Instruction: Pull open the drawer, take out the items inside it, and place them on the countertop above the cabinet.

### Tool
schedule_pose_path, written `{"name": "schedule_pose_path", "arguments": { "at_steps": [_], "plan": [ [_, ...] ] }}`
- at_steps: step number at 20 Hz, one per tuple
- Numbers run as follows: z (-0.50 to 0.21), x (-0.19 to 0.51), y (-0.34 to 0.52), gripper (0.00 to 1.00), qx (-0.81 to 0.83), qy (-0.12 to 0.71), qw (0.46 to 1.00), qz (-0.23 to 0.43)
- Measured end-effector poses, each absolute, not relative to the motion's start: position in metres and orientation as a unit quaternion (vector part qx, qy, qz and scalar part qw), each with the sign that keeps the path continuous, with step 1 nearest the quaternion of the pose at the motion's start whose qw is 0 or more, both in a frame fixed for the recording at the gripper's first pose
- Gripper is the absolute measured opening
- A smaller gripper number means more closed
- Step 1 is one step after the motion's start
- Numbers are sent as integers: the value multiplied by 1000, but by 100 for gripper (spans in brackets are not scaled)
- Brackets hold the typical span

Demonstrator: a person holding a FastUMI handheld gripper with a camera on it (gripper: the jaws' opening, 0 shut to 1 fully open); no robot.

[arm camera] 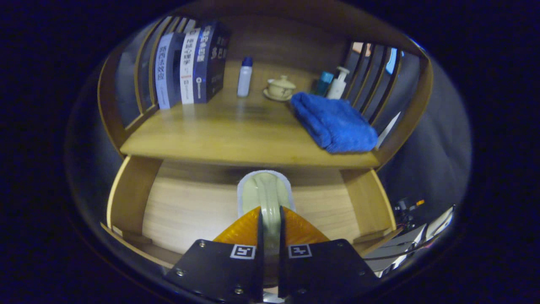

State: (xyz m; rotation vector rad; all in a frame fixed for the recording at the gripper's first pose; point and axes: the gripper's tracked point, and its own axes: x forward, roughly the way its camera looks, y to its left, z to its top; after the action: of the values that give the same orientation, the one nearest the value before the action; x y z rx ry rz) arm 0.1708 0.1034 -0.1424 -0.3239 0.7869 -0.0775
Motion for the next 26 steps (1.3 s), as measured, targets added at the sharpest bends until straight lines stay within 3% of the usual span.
{"name": "schedule_pose_path", "arguments": {
  "at_steps": [6, 13, 26],
  "plan": [
    [-102, 210, 129, 14, -144, 326, 934, -20],
    [-125, 282, 149, 14, -117, 308, 944, 9],
    [-132, 351, 151, 14, -107, 218, 970, 20]
  ]
}}
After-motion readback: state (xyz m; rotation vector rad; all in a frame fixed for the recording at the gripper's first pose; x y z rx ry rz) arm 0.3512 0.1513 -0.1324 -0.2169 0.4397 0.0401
